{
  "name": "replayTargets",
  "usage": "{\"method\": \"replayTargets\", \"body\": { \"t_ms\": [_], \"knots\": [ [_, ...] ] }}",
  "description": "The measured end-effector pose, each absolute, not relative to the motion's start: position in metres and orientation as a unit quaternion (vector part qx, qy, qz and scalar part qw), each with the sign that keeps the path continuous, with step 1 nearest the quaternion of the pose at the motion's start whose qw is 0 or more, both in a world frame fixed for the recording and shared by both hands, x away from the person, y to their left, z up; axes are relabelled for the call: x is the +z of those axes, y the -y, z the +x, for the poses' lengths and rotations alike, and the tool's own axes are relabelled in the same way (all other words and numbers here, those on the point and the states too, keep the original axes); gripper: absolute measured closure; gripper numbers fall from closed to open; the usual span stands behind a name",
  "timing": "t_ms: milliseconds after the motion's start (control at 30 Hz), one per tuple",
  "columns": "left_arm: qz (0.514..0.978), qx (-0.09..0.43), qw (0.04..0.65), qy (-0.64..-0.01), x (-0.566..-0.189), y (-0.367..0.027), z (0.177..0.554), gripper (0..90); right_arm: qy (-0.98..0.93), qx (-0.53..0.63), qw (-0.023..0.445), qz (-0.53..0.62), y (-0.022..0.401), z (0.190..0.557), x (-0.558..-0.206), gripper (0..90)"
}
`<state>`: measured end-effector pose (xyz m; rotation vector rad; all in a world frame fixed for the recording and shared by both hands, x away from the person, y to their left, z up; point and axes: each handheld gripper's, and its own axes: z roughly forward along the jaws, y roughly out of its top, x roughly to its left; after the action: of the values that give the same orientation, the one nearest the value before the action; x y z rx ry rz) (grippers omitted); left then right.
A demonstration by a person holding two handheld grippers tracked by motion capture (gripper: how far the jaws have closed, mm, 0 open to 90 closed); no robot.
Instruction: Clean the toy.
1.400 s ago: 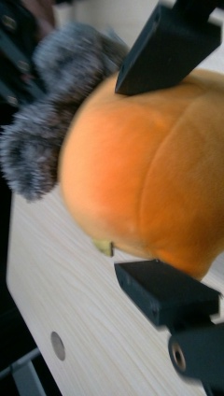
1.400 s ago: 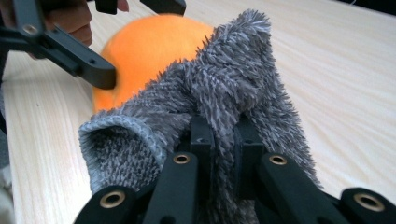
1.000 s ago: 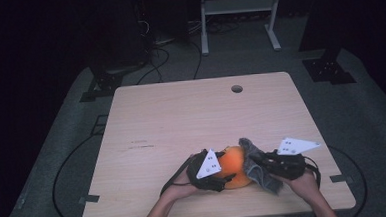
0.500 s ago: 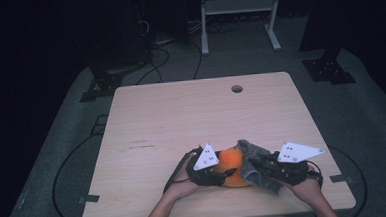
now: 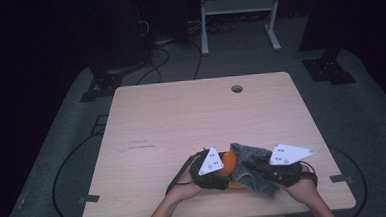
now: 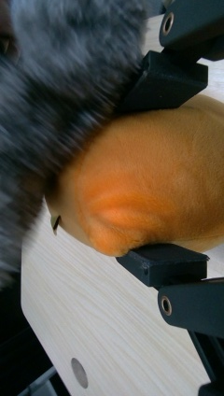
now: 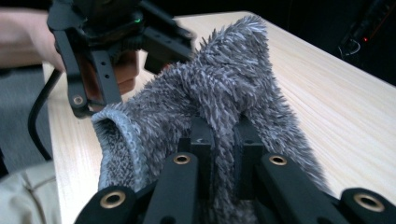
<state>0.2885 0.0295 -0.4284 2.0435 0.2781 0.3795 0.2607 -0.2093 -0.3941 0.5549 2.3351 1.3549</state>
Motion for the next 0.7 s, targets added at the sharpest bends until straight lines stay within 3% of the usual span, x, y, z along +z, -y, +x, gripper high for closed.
{"method": "replayTargets", "body": {
  "t_ms": [367,567,700],
  "knots": [
    [0.848,0.169,0.496,-0.085,-0.431,-0.031,0.284,32.4,-0.822,0.489,0.179,0.230,0.226,0.269,-0.397,81.0],
    [0.833,0.078,0.522,-0.165,-0.433,-0.034,0.299,17.3,-0.833,0.479,0.159,0.227,0.229,0.271,-0.404,80.9],
    [0.830,0.146,0.524,-0.124,-0.431,-0.031,0.288,35.0,-0.824,0.493,0.166,0.224,0.229,0.267,-0.392,80.9]
  ]
}}
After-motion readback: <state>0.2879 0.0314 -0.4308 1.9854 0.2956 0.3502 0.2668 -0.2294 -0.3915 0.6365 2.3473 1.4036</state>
